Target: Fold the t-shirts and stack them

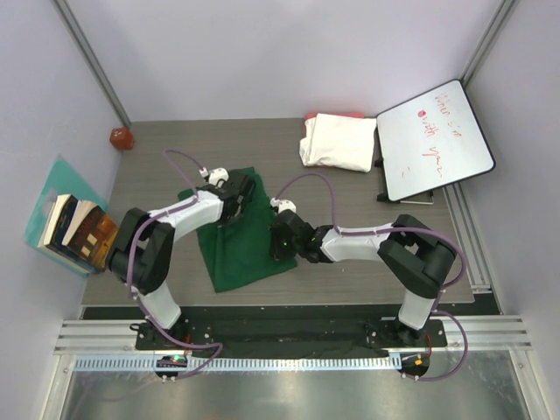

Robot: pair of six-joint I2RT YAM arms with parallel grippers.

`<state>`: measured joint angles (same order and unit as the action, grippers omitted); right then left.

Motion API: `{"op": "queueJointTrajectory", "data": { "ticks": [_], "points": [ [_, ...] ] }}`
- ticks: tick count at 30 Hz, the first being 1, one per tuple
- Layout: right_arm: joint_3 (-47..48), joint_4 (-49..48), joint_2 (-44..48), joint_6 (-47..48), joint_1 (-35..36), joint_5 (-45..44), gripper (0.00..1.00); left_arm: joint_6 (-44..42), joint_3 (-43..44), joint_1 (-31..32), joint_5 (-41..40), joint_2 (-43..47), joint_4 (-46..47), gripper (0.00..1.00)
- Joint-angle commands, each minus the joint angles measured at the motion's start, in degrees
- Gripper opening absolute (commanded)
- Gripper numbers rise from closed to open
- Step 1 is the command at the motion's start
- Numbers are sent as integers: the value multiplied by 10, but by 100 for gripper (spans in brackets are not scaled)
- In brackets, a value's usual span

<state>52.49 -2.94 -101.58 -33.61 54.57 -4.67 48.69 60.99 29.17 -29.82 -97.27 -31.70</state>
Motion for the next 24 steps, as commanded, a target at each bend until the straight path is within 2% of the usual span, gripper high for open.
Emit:
{"op": "queueJointTrajectory", "data": {
  "ticks": [1,8,16,17,19,20,21,22,24],
  "points": [
    [-23,100,2,7,6,1,1,-14,49,-31,1,-31,14,0],
    [-24,112,9,4,6,-18,1,35,82,-73,-29,-19,-100,0],
    [-5,129,1,-18,6,-47,1,27,48,-73,-25,55,-141,0],
    [-5,128,-2,-17,5,-47,1,25,43,-73,-19,61,-141,6],
    [-2,129,-5,-20,6,-47,1,16,28,-73,7,85,-137,26],
    [-3,129,-4,-21,6,-48,1,17,22,-73,16,94,-136,50],
    [-3,129,-4,-22,6,-48,1,17,15,-73,30,105,-130,60],
    [-4,129,-3,-23,7,-49,1,16,-4,-73,59,124,-122,67],
    [-4,128,-2,-24,6,-49,1,16,-25,-73,91,142,-95,72]
  ]
}}
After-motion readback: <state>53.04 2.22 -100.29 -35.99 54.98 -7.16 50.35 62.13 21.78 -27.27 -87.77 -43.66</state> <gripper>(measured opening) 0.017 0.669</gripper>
